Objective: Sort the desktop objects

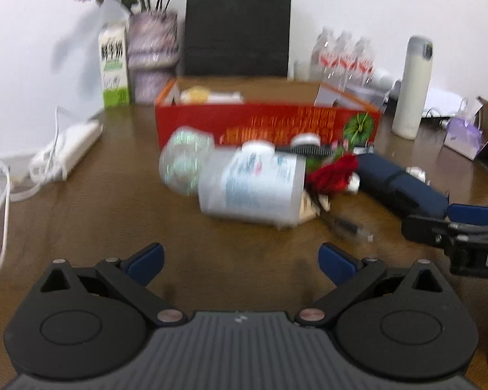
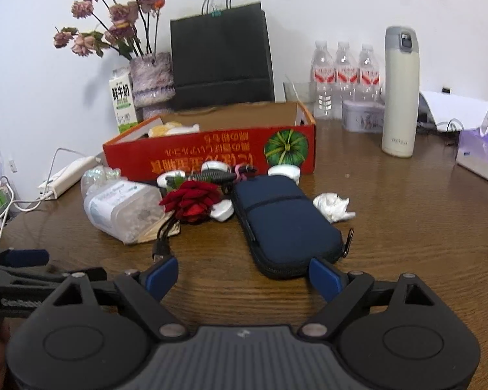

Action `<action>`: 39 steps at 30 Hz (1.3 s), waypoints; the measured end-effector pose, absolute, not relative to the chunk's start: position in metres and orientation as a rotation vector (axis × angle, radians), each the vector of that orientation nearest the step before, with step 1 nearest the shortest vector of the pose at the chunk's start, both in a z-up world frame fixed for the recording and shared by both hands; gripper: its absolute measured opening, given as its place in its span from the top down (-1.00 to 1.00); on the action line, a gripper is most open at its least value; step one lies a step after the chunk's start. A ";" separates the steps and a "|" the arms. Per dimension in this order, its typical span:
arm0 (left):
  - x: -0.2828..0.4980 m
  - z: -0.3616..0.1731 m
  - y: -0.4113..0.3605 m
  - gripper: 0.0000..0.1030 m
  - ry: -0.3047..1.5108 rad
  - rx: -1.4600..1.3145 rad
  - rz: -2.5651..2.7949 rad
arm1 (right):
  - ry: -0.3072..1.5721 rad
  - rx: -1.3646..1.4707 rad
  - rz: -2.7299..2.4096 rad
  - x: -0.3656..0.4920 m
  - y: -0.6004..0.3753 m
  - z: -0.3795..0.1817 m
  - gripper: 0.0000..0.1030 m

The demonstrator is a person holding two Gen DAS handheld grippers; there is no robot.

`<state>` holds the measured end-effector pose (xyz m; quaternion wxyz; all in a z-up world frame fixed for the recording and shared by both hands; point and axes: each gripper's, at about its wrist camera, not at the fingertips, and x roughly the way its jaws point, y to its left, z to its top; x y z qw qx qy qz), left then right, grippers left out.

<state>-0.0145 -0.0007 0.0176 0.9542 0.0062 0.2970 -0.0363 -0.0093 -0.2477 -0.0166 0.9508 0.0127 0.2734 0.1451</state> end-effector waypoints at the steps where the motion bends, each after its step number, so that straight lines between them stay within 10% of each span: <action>1: -0.010 0.022 0.000 -1.00 0.594 0.016 -0.076 | 0.544 0.028 0.306 -0.009 -0.249 -0.013 -0.66; 12: 0.073 0.017 0.020 -1.00 0.697 -0.176 -0.203 | 0.580 0.150 0.395 0.086 -0.235 0.015 -0.61; 16: 0.073 0.018 0.017 -0.68 0.674 -0.193 -0.190 | 0.599 0.095 0.304 0.127 -0.222 0.008 -0.53; 24: 0.041 0.044 0.012 -0.66 0.591 -0.190 -0.208 | 0.722 -0.123 0.316 0.152 -0.188 -0.002 0.73; 39: -0.053 0.034 0.005 -0.66 0.659 -0.079 -0.182 | 0.624 -0.111 0.354 -0.023 -0.240 0.016 0.76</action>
